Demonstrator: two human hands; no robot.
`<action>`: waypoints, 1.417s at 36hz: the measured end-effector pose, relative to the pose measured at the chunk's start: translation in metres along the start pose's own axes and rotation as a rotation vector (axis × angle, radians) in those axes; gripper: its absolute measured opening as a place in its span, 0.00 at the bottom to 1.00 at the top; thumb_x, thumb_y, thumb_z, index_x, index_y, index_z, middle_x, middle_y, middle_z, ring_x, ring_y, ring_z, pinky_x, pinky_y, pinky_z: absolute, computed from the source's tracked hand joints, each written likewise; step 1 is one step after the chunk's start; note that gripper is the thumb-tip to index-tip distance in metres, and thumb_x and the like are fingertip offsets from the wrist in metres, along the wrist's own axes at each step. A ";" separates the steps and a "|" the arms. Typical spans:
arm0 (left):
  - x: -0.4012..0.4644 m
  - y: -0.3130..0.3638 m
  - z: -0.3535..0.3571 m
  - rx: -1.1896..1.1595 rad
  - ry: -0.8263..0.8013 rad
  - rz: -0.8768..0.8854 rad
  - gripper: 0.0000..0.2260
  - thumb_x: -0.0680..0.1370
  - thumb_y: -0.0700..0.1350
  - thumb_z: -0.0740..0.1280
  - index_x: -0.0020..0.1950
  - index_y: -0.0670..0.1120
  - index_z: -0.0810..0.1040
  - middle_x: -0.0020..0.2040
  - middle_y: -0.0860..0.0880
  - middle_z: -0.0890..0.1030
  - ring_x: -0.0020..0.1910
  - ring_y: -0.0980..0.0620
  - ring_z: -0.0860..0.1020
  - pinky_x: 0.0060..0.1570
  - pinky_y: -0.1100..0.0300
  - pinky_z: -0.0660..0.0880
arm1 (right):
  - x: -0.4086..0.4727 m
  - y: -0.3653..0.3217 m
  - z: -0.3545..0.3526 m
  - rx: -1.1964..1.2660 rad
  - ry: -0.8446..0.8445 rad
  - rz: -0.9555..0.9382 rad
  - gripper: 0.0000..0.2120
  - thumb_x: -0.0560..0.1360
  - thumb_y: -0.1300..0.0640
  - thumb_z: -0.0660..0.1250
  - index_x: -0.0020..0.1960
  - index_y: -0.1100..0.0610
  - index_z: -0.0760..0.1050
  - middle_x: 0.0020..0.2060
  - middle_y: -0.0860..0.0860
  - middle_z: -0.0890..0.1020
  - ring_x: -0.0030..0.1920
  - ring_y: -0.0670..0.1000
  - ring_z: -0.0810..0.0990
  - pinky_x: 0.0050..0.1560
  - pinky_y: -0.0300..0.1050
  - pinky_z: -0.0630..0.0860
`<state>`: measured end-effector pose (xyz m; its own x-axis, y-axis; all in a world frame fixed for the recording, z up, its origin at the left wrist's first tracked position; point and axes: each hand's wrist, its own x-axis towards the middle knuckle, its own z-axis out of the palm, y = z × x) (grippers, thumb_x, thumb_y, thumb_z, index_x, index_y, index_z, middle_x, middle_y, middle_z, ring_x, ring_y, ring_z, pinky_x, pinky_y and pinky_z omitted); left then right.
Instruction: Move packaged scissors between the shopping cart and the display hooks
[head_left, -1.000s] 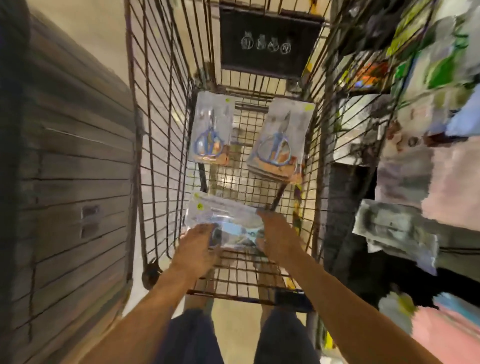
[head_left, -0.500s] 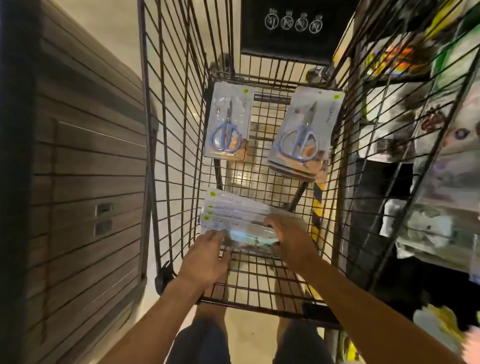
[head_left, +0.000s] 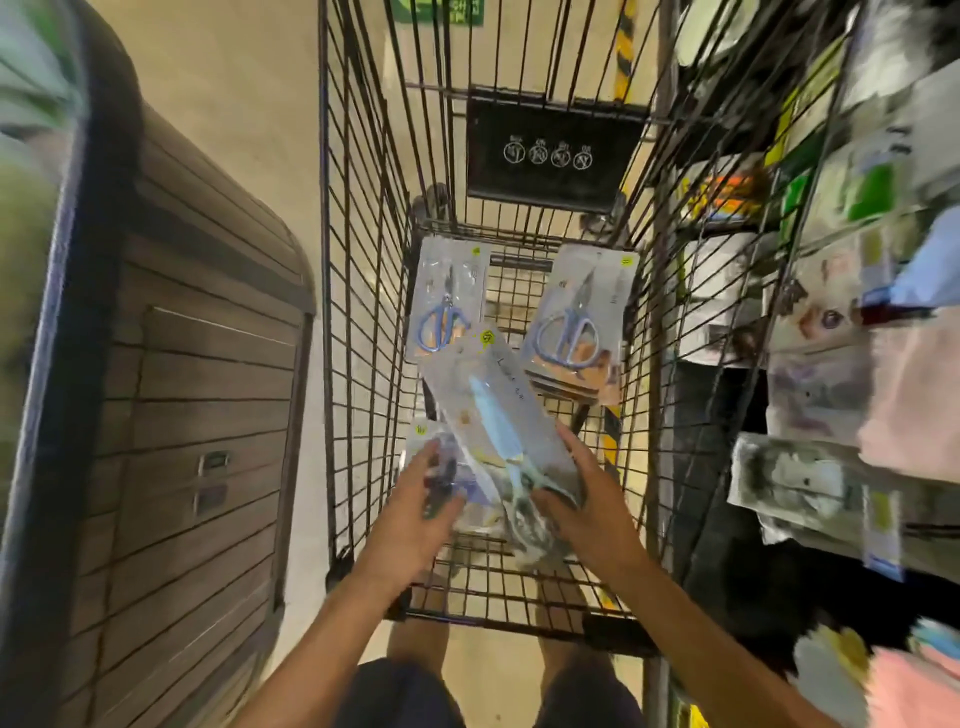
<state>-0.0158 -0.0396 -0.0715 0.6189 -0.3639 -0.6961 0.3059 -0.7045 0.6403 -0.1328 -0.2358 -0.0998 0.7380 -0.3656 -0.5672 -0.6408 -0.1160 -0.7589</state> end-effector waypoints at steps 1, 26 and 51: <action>-0.001 0.008 0.000 -0.079 0.021 -0.003 0.29 0.79 0.46 0.69 0.74 0.62 0.60 0.67 0.54 0.74 0.60 0.57 0.78 0.57 0.65 0.75 | -0.002 -0.007 0.000 0.098 -0.001 0.000 0.38 0.74 0.59 0.75 0.74 0.34 0.60 0.62 0.31 0.73 0.58 0.30 0.76 0.59 0.34 0.77; 0.012 -0.004 -0.019 -0.211 0.155 0.038 0.43 0.76 0.33 0.70 0.80 0.63 0.53 0.75 0.56 0.66 0.65 0.60 0.74 0.45 0.75 0.76 | 0.036 0.042 0.033 -0.251 -0.042 -0.033 0.32 0.71 0.59 0.78 0.73 0.52 0.70 0.68 0.50 0.72 0.63 0.47 0.74 0.64 0.45 0.77; 0.021 -0.012 -0.020 -0.153 0.114 0.032 0.43 0.76 0.32 0.70 0.80 0.63 0.53 0.70 0.65 0.68 0.59 0.76 0.71 0.49 0.77 0.74 | 0.052 0.061 0.032 -0.666 -0.376 -0.102 0.28 0.77 0.52 0.71 0.74 0.45 0.68 0.69 0.48 0.75 0.67 0.53 0.75 0.64 0.51 0.76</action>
<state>0.0078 -0.0269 -0.0871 0.7053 -0.3067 -0.6391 0.3864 -0.5896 0.7093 -0.1270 -0.2319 -0.1857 0.7459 0.0011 -0.6661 -0.4703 -0.7072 -0.5279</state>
